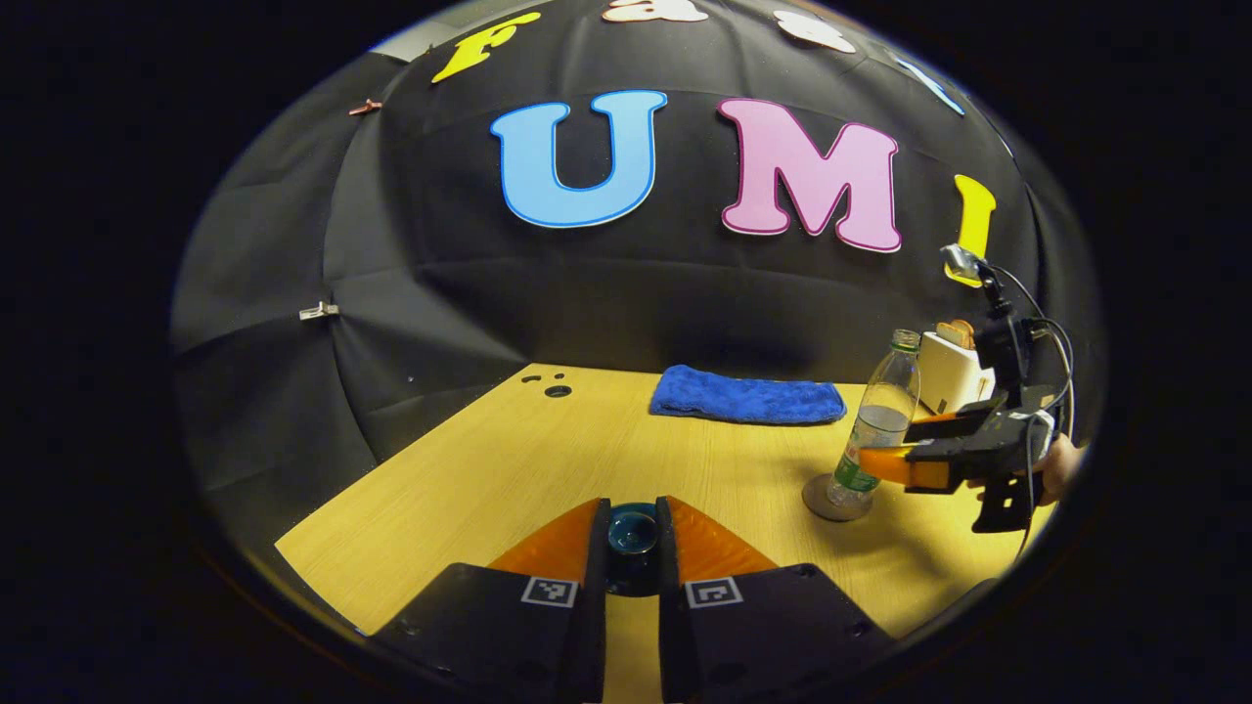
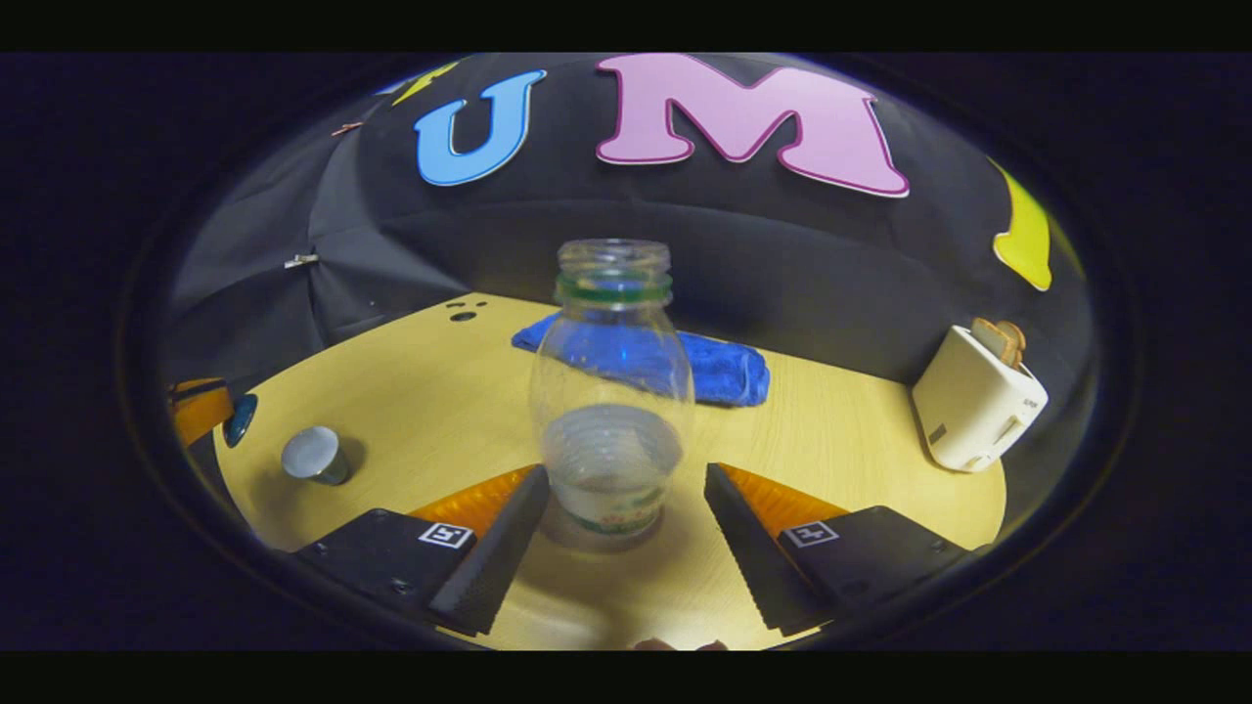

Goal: Open the teacup lid with one hand, grasp the water bottle and pour water into the teacup with the other hand; after pouring, place the water bottle on the coaster and then close the teacup lid.

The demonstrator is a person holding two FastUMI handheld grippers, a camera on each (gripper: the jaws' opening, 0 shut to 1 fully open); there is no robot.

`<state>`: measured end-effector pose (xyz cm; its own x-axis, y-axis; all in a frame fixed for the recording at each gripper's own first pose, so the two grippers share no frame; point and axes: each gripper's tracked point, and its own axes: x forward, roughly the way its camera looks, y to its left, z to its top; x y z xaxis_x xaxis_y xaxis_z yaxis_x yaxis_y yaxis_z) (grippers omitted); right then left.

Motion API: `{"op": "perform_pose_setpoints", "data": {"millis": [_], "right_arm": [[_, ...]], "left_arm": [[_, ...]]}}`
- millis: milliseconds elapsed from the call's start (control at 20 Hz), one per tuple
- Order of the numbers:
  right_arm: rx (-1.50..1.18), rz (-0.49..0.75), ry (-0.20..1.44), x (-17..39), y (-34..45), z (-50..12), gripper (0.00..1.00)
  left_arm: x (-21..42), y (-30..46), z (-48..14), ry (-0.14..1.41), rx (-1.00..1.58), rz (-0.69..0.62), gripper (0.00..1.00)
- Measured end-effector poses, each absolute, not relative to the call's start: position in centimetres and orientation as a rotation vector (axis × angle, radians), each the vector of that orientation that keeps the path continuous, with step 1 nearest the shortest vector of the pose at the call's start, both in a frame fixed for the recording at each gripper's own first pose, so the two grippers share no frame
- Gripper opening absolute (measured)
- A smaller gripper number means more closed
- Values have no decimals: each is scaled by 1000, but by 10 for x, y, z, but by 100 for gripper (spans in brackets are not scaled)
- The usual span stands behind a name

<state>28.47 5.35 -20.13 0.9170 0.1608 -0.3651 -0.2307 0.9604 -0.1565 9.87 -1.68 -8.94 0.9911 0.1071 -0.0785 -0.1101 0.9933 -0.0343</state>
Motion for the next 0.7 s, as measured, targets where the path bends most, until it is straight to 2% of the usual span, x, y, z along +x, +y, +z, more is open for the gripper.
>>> {"op": "perform_pose_setpoints", "data": {"millis": [350, 700], "right_arm": [[-151, 160, 396, 209, 31, -206, 97], [-219, 121, 423, 186, -1, -200, 99]], "left_arm": [[122, -11, -114, 80, 12, 109, 26], [148, -15, -139, 91, 44, 91, 22]]}}
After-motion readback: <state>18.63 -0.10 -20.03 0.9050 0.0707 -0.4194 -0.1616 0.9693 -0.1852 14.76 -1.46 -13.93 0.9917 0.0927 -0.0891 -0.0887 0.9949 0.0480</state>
